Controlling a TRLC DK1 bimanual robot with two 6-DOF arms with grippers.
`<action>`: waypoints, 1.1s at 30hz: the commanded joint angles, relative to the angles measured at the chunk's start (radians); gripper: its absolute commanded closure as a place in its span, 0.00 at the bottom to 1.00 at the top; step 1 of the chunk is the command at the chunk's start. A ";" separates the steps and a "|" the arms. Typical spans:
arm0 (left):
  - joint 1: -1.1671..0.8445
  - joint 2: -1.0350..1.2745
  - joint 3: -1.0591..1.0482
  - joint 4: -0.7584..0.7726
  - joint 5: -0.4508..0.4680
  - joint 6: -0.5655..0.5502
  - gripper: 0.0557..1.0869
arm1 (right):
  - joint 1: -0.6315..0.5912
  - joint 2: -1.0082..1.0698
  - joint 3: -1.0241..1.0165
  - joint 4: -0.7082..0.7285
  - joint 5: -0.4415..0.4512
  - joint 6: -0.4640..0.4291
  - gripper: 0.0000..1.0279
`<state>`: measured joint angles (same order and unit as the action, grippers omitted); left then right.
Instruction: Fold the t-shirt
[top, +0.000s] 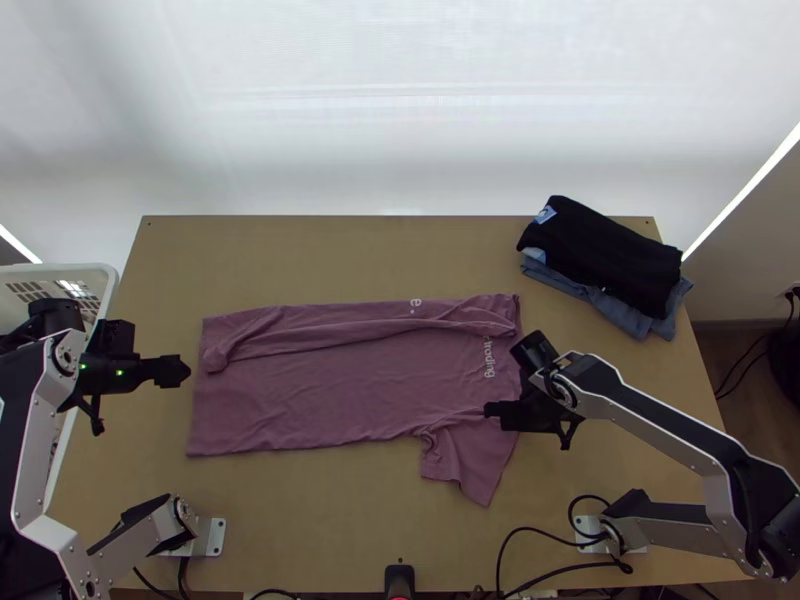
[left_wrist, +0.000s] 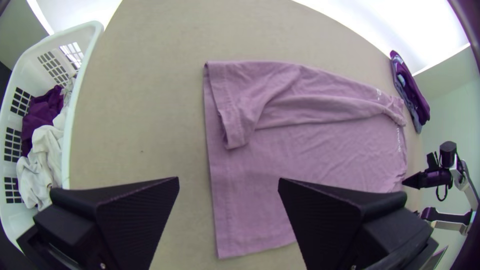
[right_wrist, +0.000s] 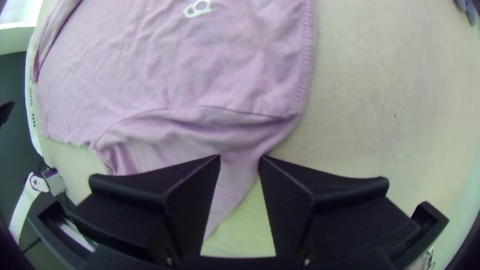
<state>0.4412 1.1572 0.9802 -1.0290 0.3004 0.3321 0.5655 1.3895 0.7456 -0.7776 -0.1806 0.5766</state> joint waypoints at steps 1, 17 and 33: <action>0.027 -0.016 -0.028 -0.045 -0.026 0.105 0.06 | 0.045 0.028 -0.029 0.023 -0.007 0.014 0.98; -0.096 -0.016 -0.213 -0.226 -0.319 0.417 0.06 | 0.042 0.000 -0.032 0.028 -0.007 0.008 0.97; -0.197 0.207 -0.282 -0.023 -0.340 0.271 0.11 | 0.039 -0.015 -0.037 0.028 -0.007 -0.003 0.97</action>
<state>0.2474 1.3338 0.7246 -1.0779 -0.0391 0.6170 0.6121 1.3911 0.7391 -0.7483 -0.1844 0.5755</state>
